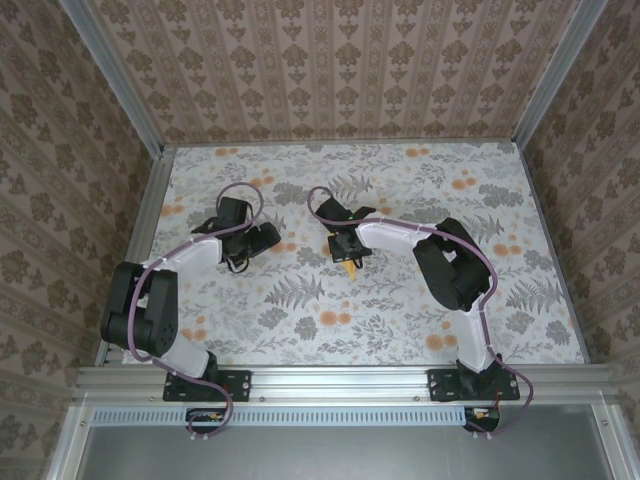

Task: Fold a paper plane with a square sheet of paper (pick it up from the middle)
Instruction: Move a paper plane to the center of the table.

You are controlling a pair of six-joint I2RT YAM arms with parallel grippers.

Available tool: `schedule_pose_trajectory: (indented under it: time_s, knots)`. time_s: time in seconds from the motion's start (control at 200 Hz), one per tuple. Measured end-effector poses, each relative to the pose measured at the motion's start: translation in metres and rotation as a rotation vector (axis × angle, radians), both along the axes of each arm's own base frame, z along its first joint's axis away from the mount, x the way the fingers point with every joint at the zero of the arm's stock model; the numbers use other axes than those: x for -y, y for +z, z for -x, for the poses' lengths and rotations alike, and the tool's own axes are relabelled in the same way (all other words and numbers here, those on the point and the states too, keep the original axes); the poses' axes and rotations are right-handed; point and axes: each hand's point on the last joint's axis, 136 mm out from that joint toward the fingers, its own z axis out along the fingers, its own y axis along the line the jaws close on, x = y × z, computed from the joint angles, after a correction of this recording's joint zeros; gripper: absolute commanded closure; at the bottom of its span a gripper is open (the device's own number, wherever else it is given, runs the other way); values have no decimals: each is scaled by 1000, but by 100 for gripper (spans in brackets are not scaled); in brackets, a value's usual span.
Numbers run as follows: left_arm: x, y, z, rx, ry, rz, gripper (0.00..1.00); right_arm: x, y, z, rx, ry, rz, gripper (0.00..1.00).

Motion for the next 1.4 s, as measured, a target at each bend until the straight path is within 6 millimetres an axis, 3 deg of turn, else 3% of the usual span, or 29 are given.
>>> schedule_pose_trajectory:
  time_s: [0.185,0.335,0.425,0.58,0.785,1.18,1.4]
  knots:
    - [-6,2,2,6,0,-32,0,-2,16,-12,37,1,8,93]
    - [-12,9,3,28,10,-61,0,-15,46,-42,118,-6,-44,93]
    - [-16,12,6,35,12,-77,0,-20,53,-59,148,-3,-57,93]
    - [-19,12,8,33,16,-90,0,-21,40,-78,145,5,-41,92]
    - [-20,10,10,25,17,-96,0,-17,21,-87,123,11,-15,90]
    - [-20,10,10,26,16,-96,0,-17,1,-92,100,5,1,80]
    - [-20,10,10,26,16,-96,0,-18,3,-95,102,0,-2,74]
